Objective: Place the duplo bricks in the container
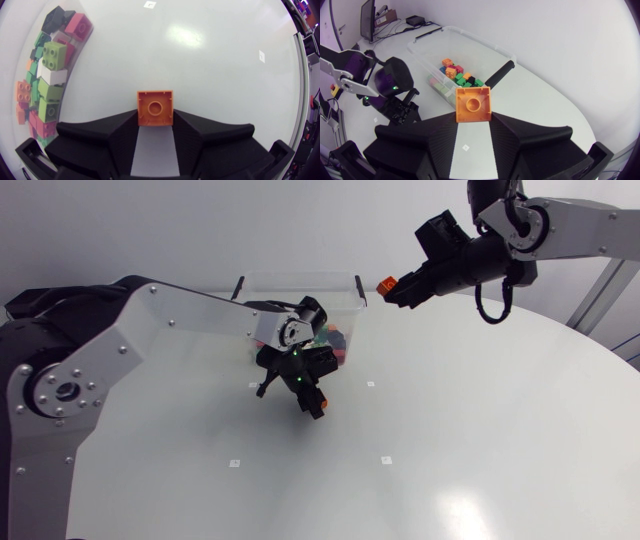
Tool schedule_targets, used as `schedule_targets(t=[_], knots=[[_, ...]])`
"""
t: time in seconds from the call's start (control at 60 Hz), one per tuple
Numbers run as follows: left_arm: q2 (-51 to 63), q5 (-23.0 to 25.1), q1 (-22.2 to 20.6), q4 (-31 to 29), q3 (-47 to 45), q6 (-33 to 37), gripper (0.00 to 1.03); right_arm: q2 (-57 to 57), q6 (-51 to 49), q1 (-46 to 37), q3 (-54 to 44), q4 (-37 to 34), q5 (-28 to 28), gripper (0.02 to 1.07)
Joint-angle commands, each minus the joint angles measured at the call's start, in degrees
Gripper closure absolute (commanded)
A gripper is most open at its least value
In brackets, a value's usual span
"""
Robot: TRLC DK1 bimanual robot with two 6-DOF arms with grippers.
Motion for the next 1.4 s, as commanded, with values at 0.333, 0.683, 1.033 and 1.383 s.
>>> schedule_targets(t=[0.333,0.683,1.033,1.383], knots=[[-19.5,2.9,4.5,0.9,-11.9,-2.0,0.76,13.2,6.7,6.2,14.5,0.7,1.8,0.78],[-28.9,6.0,9.6,2.3,-12.6,-4.5,0.76,21.4,7.9,10.9,22.4,0.1,8.3,0.58],[-31.6,8.6,16.3,11.3,-10.0,-11.1,0.76,19.0,8.5,10.9,21.7,-1.2,9.4,0.08],[-23.4,9.2,17.4,19.5,-3.9,-17.0,0.76,4.9,8.4,10.4,4.3,4.0,10.9,0.08]])
